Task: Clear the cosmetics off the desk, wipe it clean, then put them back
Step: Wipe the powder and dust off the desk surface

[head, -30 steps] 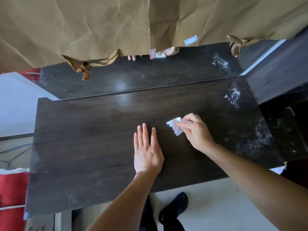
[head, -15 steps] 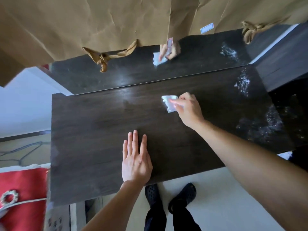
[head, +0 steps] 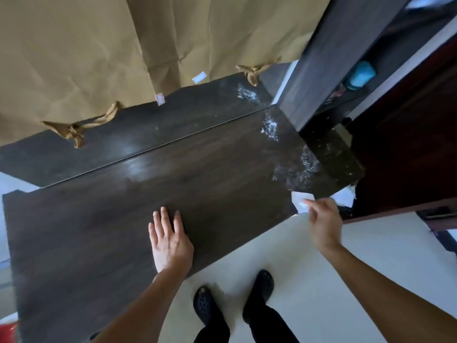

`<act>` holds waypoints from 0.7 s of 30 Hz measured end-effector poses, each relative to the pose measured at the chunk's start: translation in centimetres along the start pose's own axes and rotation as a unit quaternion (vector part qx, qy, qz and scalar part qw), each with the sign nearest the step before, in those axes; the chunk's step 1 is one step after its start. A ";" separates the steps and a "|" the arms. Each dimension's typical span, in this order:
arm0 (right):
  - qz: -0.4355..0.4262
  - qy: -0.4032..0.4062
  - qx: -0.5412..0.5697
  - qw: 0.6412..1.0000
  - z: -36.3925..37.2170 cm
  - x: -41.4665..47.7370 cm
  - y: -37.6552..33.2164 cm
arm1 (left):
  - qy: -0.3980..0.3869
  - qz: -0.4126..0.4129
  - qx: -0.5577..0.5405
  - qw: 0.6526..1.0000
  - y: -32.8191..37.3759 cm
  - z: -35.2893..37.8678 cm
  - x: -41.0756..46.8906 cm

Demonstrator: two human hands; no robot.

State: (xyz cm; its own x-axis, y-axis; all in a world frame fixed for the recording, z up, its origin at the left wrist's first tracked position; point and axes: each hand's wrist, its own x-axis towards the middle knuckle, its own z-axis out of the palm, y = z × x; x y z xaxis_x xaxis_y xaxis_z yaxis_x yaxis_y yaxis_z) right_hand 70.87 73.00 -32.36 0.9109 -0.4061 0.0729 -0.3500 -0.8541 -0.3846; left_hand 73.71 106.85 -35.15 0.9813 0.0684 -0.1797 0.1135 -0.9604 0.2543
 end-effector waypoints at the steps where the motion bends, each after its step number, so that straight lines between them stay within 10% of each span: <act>1: -0.018 0.011 0.021 1.000 0.7 0.0 -1.4 | 0.000 0.020 -0.009 1.000 1.4 0.0 0.2; 6: -0.199 -0.067 0.078 0.975 3.7 -4.7 -4.0 | -0.016 0.042 -0.063 0.997 7.8 0.5 1.4; 15: -0.039 0.066 0.009 0.997 0.4 7.0 5.3 | 0.055 -0.044 -0.120 0.990 13.2 3.7 2.8; 21: -0.153 -0.100 0.151 0.971 1.9 4.5 5.1 | 0.064 -0.095 -0.118 0.986 18.3 5.0 4.2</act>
State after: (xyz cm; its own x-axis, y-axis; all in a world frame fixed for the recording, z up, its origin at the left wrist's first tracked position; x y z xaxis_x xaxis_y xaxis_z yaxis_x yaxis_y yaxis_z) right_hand 73.57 67.41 -35.73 0.9971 -0.0503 0.0577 -0.0029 -0.7779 -0.6284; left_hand 79.13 88.19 -35.97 0.9488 0.2893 -0.1272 0.3152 -0.8385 0.4445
